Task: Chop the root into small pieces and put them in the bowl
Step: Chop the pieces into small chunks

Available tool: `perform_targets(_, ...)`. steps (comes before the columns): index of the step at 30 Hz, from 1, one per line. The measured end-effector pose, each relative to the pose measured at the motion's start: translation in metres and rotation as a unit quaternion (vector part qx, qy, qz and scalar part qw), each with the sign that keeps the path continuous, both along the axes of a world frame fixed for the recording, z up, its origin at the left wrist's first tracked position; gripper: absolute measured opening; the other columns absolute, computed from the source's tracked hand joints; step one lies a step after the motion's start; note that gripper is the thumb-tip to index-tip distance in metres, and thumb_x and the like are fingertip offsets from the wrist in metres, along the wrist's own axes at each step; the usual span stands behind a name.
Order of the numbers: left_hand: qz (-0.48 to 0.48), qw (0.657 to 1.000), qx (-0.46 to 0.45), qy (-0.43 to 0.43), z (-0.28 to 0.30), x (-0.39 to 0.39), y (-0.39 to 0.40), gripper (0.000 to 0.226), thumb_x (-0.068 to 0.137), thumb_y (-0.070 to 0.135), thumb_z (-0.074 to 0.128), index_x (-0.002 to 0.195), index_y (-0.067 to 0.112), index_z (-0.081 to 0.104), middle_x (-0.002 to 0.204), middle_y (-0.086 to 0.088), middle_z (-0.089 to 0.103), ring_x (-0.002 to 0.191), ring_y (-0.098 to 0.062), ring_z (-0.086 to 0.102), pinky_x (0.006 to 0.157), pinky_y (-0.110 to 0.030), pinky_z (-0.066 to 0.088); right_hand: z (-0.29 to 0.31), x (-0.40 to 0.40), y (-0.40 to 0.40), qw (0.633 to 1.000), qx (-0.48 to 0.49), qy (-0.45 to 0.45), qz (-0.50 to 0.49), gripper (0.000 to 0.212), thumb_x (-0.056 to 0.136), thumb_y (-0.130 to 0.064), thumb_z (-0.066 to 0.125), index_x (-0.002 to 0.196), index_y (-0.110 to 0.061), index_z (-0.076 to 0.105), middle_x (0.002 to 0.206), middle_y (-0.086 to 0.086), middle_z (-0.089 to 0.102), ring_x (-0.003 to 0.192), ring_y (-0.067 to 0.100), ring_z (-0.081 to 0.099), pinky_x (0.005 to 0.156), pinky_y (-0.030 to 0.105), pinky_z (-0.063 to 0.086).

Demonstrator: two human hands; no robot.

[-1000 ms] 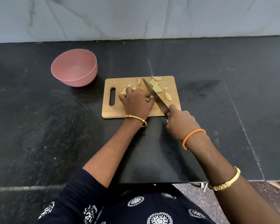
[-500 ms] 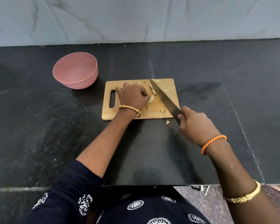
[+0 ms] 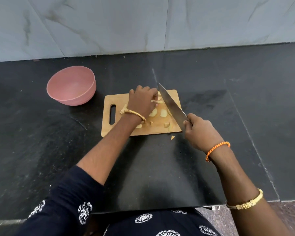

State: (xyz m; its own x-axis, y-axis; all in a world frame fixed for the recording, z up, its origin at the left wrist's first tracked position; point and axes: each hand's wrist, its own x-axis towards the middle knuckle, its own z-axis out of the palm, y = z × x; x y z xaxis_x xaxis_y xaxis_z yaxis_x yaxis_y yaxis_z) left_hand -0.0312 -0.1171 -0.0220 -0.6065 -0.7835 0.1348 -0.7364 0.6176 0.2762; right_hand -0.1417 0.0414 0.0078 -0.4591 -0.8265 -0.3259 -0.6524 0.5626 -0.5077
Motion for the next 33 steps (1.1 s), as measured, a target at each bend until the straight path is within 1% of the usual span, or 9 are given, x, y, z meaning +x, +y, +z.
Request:
perform_targets(3,0.05,0.99,0.023,0.127,-0.014,0.003,0.013,0.005,0.078,0.017,0.07,0.081,0.016,0.066,0.085,0.0,0.066,0.081,-0.02,0.059,0.073,-0.031,0.045,-0.005,0.006,-0.004,1.0,-0.002,-0.001,0.001,0.021,0.1,-0.025,0.035,0.103,-0.011,0.051,0.091,0.017,0.061,0.081,0.035,0.06,0.071,0.04,0.051)
perform_targets(5,0.066,0.982,0.045,0.173,-0.019,0.003,0.018,0.002,0.077,0.009,0.07,0.079,0.01,0.071,0.082,-0.004,0.067,0.077,-0.02,0.06,0.069,-0.031,0.049,-0.006,0.008,-0.008,1.0,-0.006,-0.002,-0.003,0.022,0.1,-0.025,0.035,0.105,-0.011,0.051,0.091,0.017,0.061,0.082,0.035,0.061,0.072,0.041,0.052)
perform_targets(13,0.058,0.982,0.082,0.162,-0.02,0.006,0.021,0.015,0.084,0.005,0.062,0.094,0.005,0.074,0.095,-0.01,0.069,0.088,-0.023,0.063,0.082,-0.031,0.049,-0.002,0.013,-0.008,1.0,-0.012,0.024,0.012,0.022,0.1,-0.026,0.035,0.107,-0.011,0.049,0.092,0.018,0.06,0.081,0.036,0.06,0.074,0.044,0.054)
perform_targets(16,0.077,0.978,0.083,0.173,-0.019,0.004,0.025,0.014,0.082,0.008,0.066,0.093,0.005,0.074,0.093,-0.01,0.069,0.086,-0.023,0.062,0.08,-0.029,0.05,-0.007,0.02,-0.008,0.999,0.017,0.027,0.028,0.023,0.1,-0.026,0.035,0.111,-0.012,0.049,0.093,0.016,0.061,0.081,0.033,0.061,0.077,0.044,0.055)
perform_targets(20,0.117,0.969,0.098,0.194,-0.018,-0.001,0.026,0.015,0.078,0.011,0.072,0.092,0.007,0.074,0.092,-0.008,0.072,0.084,-0.019,0.065,0.075,-0.019,0.046,-0.009,0.022,-0.012,0.999,0.022,0.042,0.027,0.024,0.1,-0.026,0.034,0.113,-0.011,0.049,0.092,0.015,0.06,0.082,0.033,0.061,0.077,0.044,0.055)
perform_targets(23,0.137,0.967,0.103,0.189,-0.017,-0.004,0.027,0.015,0.077,0.013,0.073,0.091,0.005,0.074,0.091,-0.009,0.072,0.083,-0.019,0.066,0.076,-0.022,0.05,-0.008,0.024,-0.016,0.997,0.028,0.063,0.029,0.022,0.099,-0.024,0.035,0.113,-0.011,0.047,0.086,0.012,0.054,0.083,0.034,0.06,0.074,0.041,0.053)
perform_targets(27,0.133,0.971,0.101,0.173,-0.016,-0.005,0.028,0.015,0.078,0.013,0.071,0.091,0.005,0.074,0.092,-0.01,0.072,0.085,-0.022,0.066,0.08,-0.034,0.055,-0.004,0.031,-0.021,0.992,0.073,0.079,0.065,0.021,0.095,-0.013,0.041,0.115,-0.011,0.039,0.071,0.004,0.036,0.08,0.03,0.051,0.069,0.039,0.045)
perform_targets(30,0.132,0.971,0.114,0.166,-0.014,-0.005,0.027,0.017,0.079,0.014,0.071,0.093,0.006,0.074,0.092,-0.01,0.073,0.087,-0.023,0.065,0.082,-0.035,0.054,-0.002,0.033,-0.018,0.988,0.101,0.079,0.086,0.02,0.096,-0.011,0.04,0.116,-0.011,0.038,0.074,0.004,0.038,0.088,0.031,0.057,0.073,0.04,0.048)
perform_targets(33,0.14,0.964,0.13,0.187,-0.01,-0.001,0.027,0.02,0.077,0.014,0.073,0.095,0.005,0.073,0.092,-0.01,0.072,0.086,-0.021,0.065,0.082,-0.031,0.053,0.003,0.028,-0.007,0.984,0.129,0.076,0.093,0.02,0.096,-0.012,0.04,0.116,-0.011,0.038,0.077,0.006,0.041,0.085,0.03,0.056,0.073,0.039,0.049)
